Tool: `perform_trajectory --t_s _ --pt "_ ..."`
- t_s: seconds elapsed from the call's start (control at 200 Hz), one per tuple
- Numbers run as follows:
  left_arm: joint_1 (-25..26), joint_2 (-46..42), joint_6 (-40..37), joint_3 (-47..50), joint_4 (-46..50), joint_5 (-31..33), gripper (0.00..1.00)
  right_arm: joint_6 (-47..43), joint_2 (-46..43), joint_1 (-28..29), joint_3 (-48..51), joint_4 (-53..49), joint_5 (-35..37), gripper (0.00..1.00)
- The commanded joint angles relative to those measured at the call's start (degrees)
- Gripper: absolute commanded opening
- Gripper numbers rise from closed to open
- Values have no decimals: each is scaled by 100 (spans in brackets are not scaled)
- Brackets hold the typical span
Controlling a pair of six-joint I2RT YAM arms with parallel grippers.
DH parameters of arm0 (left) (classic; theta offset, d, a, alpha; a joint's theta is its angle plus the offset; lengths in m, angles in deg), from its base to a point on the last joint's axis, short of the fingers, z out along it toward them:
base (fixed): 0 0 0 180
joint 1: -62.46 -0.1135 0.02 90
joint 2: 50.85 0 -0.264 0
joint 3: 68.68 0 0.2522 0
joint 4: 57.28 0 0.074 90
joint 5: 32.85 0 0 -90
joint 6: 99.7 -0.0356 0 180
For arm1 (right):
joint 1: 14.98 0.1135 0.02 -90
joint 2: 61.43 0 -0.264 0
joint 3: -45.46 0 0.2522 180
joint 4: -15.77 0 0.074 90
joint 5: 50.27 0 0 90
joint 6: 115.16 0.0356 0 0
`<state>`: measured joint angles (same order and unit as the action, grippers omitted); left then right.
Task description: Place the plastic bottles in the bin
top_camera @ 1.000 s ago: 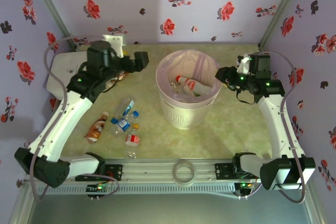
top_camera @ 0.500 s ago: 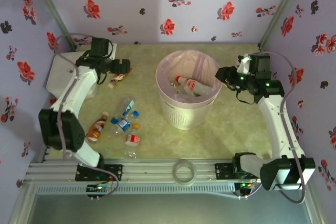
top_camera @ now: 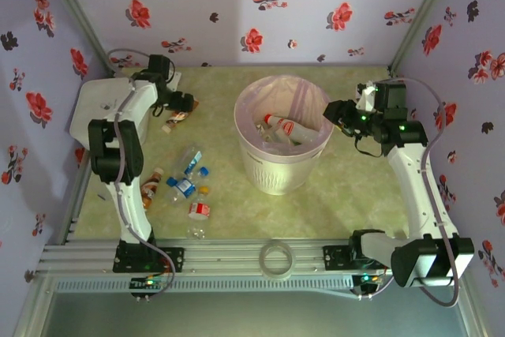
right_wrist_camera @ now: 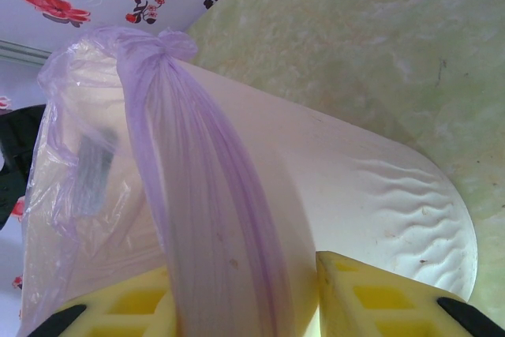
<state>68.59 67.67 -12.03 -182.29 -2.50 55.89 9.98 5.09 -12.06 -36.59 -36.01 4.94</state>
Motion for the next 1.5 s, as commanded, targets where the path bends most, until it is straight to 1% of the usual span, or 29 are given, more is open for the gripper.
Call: perform_trajectory --t_s 0.0,0.345,0.42,0.5,0.575,0.675,0.815,1.035,1.19,1.285,1.305,1.365,1.495 --pt "-33 309 -85 -302 293 -249 91 161 -78 88 88 78 -143 38" --pt "-33 836 -97 -342 308 -306 90 99 60 251 -44 15 -65 38" --pt "-33 879 -67 -334 264 -308 86 100 60 301 -35 -3 -24 38" --pt "-33 909 -40 -324 223 -305 77 114 45 345 -27 -12 15 38" --pt "-33 935 -31 -335 231 -305 75 138 30 379 -35 -10 41 38" --pt "-34 927 -5 -316 223 -301 69 171 5 447 -53 22 139 37" --pt "-34 825 103 -301 184 -299 66 181 20 577 -100 -3 300 36" --pt "-33 279 257 -169 25 -305 59 162 53 673 -106 -48 418 34" --pt "-8 -216 376 -122 11 -314 56 174 59 727 -125 -39 470 33" --pt "16 -601 382 -46 -88 -480 56 169 63 747 -143 -39 477 33" --pt "27 -710 559 -41 -86 -501 56 169 63 758 -141 -39 481 33" --pt "71 -988 633 -43 -71 -599 56 156 77 765 -152 -55 481 33" --pt "295 -1765 755 88 -241 -808 56 134 82 797 -169 -74 508 33"
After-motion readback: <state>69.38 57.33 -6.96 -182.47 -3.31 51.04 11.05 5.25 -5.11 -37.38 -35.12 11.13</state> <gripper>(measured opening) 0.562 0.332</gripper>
